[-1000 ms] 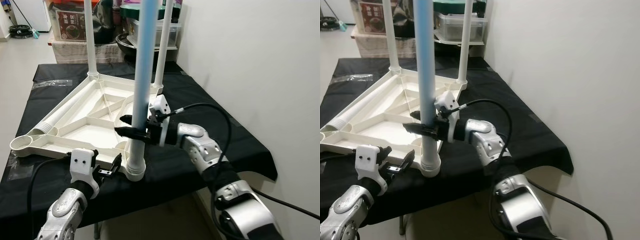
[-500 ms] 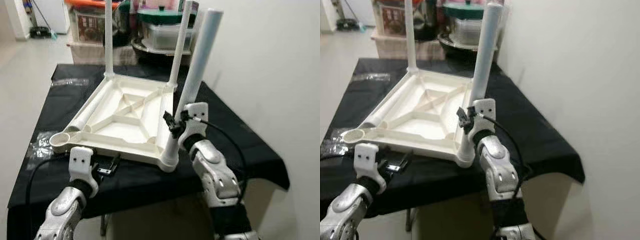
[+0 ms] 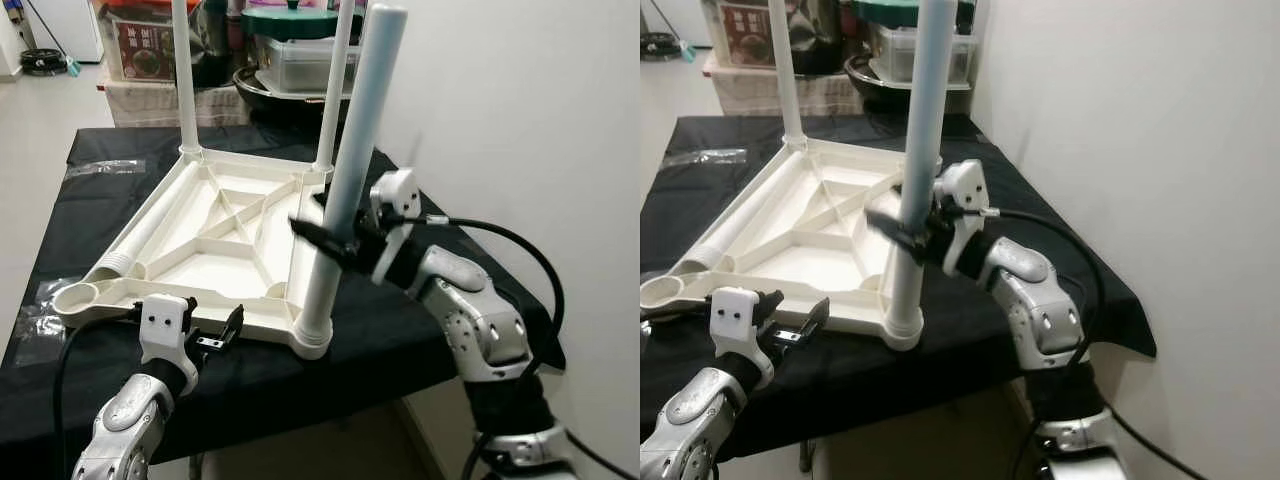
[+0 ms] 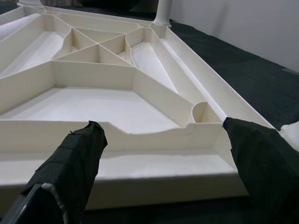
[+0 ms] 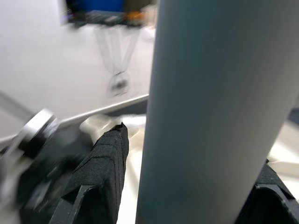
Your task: Building children table
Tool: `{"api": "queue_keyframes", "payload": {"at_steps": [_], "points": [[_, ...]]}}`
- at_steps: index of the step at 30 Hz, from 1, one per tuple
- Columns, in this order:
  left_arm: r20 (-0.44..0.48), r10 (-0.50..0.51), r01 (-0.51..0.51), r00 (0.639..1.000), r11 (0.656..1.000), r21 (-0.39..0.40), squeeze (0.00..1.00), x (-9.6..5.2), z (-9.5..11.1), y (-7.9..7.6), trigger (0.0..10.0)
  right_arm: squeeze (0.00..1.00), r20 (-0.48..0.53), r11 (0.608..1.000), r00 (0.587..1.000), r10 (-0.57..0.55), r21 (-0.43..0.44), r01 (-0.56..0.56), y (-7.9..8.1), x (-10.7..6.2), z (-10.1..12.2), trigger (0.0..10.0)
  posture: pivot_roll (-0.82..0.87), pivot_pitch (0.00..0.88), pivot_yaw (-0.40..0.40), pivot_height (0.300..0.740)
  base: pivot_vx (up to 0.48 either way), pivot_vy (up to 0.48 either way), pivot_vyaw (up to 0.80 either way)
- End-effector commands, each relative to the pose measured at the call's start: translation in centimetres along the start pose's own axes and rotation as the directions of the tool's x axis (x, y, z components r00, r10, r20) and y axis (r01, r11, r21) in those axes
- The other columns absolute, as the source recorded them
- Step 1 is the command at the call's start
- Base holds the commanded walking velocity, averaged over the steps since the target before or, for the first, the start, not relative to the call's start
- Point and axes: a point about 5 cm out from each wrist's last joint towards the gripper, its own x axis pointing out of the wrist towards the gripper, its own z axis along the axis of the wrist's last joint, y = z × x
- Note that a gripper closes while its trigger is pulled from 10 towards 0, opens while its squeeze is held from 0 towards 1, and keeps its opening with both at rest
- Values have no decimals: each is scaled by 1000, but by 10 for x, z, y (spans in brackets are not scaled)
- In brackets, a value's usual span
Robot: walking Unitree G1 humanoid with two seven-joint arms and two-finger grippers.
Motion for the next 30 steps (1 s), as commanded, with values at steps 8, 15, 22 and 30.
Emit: {"api": "queue_keyframes", "payload": {"at_steps": [8, 15, 22, 30], "points": [[-4, 4, -4, 1000, 1000, 12, 0, -2, 0, 1, 10000, 0, -114, 981, 977, 183, 85, -174, 10, 37, -34, 0, 96, 0, -138, 740, 0, 0, 0], [-10, 10, -10, 1000, 1000, 13, 0, -6, -1, 2, 10000, 0, -304, 755, 720, -623, 5, 656, -48, 30, -61, 0, 88, 0, -132, 740, 0, 0, 0], [-14, 3, -3, 1000, 1000, 12, 0, -5, -1, 2, 10000, 0, -202, 478, 495, -845, 128, 869, -21, -5, -60, 0, 75, 0, -115, 740, 0, 0, 0], [-18, -4, 5, 1000, 1000, 9, 0, -4, -3, 1, 10000, 0, 173, 932, 941, -290, 273, 237, 36, 34, -2, 10000, 61, 0, -110, 740, 0, 0, 0]]}}
